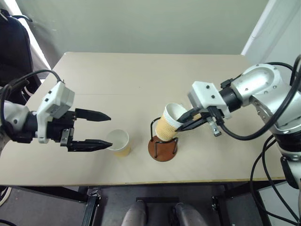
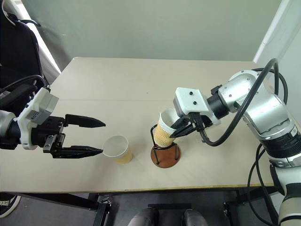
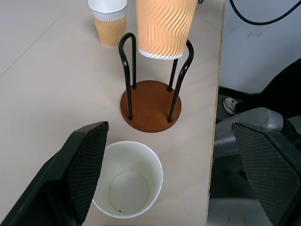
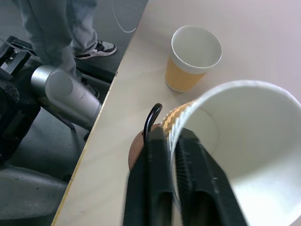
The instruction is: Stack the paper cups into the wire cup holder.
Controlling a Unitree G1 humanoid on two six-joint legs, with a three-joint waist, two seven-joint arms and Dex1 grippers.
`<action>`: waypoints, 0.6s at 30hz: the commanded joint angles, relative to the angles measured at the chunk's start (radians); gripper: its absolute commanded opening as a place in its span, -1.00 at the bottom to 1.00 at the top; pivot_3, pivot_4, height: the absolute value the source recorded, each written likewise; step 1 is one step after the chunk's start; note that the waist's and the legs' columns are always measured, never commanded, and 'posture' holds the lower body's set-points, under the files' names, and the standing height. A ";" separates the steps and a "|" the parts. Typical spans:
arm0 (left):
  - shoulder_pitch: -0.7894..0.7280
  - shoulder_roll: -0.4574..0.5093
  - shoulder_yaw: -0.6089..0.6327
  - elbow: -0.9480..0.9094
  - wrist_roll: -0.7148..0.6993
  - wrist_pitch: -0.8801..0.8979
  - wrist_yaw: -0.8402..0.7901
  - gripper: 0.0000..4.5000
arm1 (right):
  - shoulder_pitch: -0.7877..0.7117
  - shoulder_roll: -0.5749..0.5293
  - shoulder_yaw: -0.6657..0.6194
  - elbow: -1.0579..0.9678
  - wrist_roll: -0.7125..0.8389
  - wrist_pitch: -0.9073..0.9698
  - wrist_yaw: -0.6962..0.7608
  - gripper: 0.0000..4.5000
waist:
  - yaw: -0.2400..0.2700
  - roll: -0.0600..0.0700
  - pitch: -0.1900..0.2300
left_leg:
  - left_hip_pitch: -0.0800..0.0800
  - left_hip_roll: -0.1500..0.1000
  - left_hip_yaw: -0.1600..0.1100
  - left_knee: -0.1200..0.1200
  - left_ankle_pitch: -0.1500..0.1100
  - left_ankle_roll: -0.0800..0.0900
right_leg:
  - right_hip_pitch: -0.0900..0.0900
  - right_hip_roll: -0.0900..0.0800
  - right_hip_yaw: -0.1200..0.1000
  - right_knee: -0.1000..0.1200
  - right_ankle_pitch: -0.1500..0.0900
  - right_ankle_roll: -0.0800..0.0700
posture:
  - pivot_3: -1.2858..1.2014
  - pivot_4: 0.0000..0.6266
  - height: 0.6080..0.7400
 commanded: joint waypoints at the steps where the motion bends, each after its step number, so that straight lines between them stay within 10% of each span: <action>1: -0.014 0.018 0.033 -0.026 -0.009 -0.003 0.009 1.00 | 0.002 -0.005 -0.002 -0.032 -0.017 -0.008 -0.005 -0.29 | 0.000 0.000 0.000 | 0.000 0.000 0.000 0.000 0.000 0.000 | 0.000 0.000 0.000 0.000 0.000 0.000 | 0.03 -0.52 1.00; 9: -0.029 0.023 0.021 -0.014 -0.008 -0.006 0.005 1.00 | -0.092 -0.035 -0.075 0.201 -0.088 -0.066 -0.028 0.92 | 0.000 0.000 0.000 | 0.000 0.000 0.000 0.000 0.000 -0.001 | 0.000 0.000 0.000 0.000 0.000 0.000 | 0.03 -0.52 1.00; 18: -0.047 0.019 0.002 -0.008 -0.008 -0.006 0.004 1.00 | -0.096 -0.044 0.031 0.728 -0.360 -0.422 -0.017 0.92 | 0.009 0.000 0.000 | 0.001 0.000 -0.001 0.000 -0.004 -0.005 | -0.001 0.000 0.000 0.000 0.001 -0.002 | 0.03 -0.52 1.00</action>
